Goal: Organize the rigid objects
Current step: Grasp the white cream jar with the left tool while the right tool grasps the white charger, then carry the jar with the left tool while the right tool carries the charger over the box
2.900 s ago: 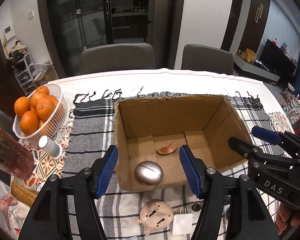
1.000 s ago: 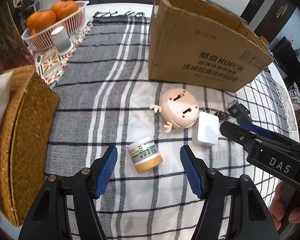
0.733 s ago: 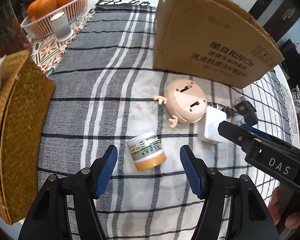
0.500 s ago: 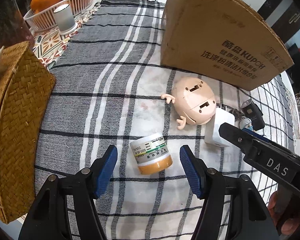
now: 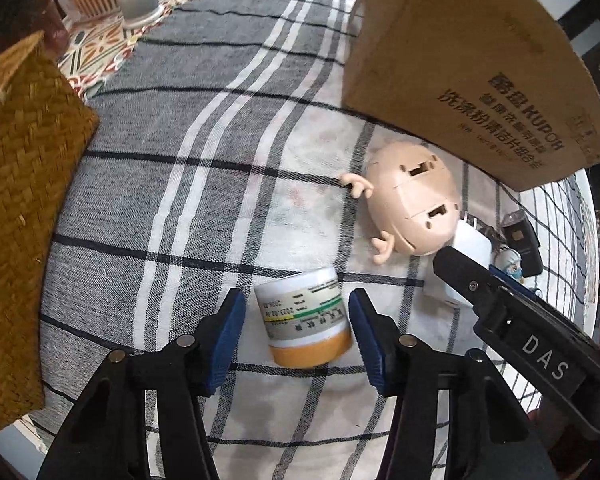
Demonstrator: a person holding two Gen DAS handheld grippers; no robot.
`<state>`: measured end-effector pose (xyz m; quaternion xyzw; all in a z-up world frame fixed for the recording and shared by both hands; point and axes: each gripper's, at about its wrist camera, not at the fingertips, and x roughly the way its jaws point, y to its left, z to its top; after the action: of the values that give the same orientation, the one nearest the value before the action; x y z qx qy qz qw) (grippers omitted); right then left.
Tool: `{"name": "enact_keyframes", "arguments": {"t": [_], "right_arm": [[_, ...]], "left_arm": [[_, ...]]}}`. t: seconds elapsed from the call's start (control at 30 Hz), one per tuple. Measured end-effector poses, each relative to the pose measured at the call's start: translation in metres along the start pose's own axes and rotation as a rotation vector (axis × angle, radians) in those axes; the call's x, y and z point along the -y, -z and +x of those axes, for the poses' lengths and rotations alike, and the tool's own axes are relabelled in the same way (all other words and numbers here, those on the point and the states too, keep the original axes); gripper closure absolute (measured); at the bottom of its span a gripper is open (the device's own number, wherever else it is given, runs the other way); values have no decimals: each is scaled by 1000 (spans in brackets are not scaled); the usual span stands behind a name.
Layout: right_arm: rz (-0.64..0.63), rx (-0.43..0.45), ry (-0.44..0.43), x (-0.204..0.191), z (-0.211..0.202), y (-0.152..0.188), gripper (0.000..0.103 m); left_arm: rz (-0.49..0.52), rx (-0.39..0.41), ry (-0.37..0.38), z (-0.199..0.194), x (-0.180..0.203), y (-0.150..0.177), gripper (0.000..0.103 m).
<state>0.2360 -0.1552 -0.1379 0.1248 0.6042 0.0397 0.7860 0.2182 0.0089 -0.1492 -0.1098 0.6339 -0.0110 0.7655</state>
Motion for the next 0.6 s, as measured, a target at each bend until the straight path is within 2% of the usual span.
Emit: {"name": "enact_keyframes", "arguments": {"t": [0.3,0.5,0.6], "right_arm": [[9,1,21,-2,11,2,41],[4,9,28,-1,8,6,54],[-4,15,21,1,7,7,54]], "left_arm": [[-2,19,-13,4,-4,0,58],[18,29,-17,4,1,1,59],[27,38,-13,2,6,4,61]]}}
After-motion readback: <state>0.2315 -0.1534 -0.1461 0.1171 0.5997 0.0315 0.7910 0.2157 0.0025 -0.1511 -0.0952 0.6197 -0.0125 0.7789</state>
